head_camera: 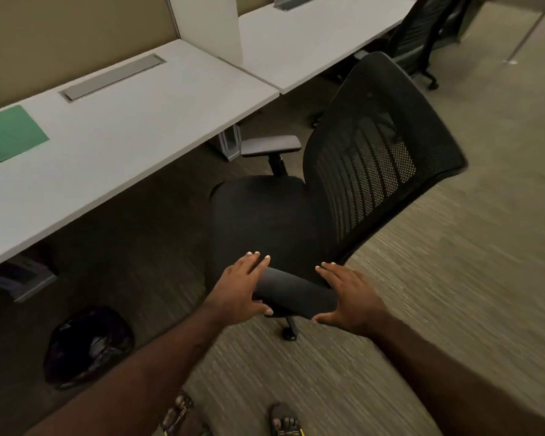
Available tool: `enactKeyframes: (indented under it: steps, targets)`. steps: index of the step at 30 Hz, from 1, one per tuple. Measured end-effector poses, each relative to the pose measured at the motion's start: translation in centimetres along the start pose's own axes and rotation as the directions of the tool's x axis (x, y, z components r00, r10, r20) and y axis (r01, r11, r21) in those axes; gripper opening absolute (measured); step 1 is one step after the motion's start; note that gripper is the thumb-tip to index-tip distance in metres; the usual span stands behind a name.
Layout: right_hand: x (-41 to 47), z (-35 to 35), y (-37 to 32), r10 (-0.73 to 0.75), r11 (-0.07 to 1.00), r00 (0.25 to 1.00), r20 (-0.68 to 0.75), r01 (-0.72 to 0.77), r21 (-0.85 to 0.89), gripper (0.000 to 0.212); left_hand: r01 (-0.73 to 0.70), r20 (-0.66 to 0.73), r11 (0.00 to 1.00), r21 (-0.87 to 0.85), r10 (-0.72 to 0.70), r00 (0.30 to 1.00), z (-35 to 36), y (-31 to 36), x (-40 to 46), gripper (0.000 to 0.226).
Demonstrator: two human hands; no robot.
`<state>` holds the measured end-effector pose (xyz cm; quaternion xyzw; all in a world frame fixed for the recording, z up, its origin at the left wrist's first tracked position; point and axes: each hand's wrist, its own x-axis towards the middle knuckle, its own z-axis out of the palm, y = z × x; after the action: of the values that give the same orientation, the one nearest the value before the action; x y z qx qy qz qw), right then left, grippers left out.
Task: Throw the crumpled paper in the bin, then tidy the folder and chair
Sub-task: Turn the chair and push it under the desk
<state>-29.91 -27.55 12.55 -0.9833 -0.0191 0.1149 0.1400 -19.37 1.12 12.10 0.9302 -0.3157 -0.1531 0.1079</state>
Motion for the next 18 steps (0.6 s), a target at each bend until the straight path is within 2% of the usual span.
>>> enactKeyframes:
  steps: [5,11,18]
  targets:
    - [0.0,3.0,1.1,0.051,0.999,0.993,0.109,-0.05,-0.016,0.137,0.0,0.181,0.99,0.14,-0.026,0.983,2.5,2.2,2.2,0.137]
    - [1.5,4.8,0.7,0.046,0.999,0.987,0.153,-0.041,-0.036,0.143,-0.044,0.196,0.954,0.298,-0.016,0.98,4.9,2.6,3.6,0.14]
    - [3.3,6.3,0.0,0.038,0.998,0.992,0.12,-0.032,-0.052,0.132,-0.038,0.168,0.947,0.318,-0.017,0.986,6.0,2.5,4.6,0.132]
